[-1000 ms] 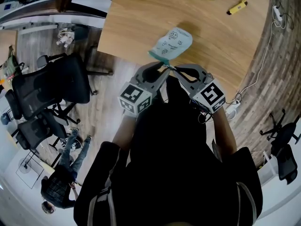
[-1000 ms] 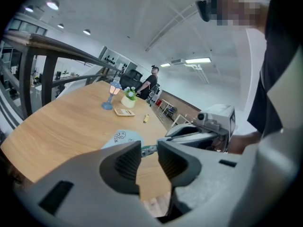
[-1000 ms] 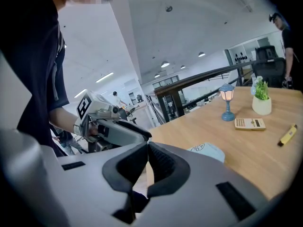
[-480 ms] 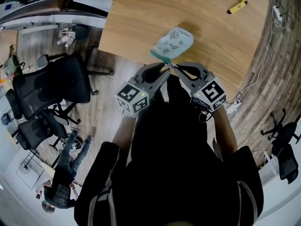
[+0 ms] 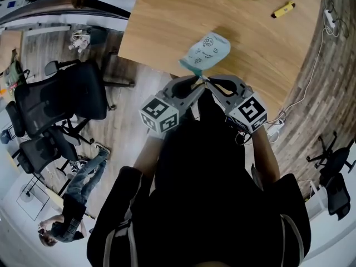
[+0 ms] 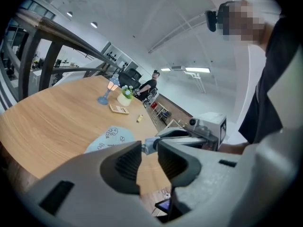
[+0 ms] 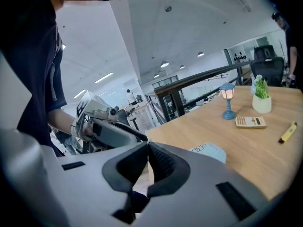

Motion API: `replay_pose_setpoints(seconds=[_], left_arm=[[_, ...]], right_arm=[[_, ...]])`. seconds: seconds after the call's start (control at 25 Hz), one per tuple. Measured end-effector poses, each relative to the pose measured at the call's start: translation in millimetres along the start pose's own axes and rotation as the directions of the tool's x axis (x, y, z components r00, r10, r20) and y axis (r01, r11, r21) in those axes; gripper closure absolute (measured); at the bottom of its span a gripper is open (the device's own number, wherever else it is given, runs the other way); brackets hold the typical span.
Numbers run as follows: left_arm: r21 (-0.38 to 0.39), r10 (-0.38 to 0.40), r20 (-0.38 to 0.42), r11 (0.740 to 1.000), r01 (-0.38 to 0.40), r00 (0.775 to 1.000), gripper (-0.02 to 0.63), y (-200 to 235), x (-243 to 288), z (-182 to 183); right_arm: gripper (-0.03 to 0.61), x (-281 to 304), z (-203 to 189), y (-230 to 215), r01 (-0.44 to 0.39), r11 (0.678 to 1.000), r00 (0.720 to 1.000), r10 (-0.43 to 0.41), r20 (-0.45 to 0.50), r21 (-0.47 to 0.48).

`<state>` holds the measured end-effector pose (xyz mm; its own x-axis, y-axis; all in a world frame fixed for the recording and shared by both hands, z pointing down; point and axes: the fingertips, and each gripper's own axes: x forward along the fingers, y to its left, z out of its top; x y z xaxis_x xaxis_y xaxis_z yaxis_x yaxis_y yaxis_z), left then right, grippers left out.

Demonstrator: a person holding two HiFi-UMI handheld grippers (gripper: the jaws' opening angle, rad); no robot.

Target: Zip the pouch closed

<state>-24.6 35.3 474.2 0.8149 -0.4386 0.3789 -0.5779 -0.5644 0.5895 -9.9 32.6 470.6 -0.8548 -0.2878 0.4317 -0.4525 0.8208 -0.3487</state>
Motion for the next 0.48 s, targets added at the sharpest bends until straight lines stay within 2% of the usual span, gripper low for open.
replay_pose_setpoints(seconds=[0.28, 0.36, 0.48], left_arm=[[0.009, 0.029, -0.008, 1.0, -0.029, 1.0, 0.531, 4.1, 0.7, -2.5], [0.012, 0.051, -0.004, 0.999, -0.051, 0.999, 0.576, 8.1, 0.7, -1.8], [0.007, 0.074, -0.009, 0.997, -0.074, 0.997, 0.597, 12.5, -0.9, -1.3]], right_arm=[[0.555, -0.3, 0.5, 1.4, -0.007, 1.0, 1.0, 0.007, 0.005, -0.001], [0.555, -0.7, -0.7, -0.1, -0.006, 1.0, 1.0, 0.006, 0.001, 0.003], [0.555, -0.1, 2.5, 0.0, -0.005, 1.0, 1.0, 0.005, 0.011, 0.0]])
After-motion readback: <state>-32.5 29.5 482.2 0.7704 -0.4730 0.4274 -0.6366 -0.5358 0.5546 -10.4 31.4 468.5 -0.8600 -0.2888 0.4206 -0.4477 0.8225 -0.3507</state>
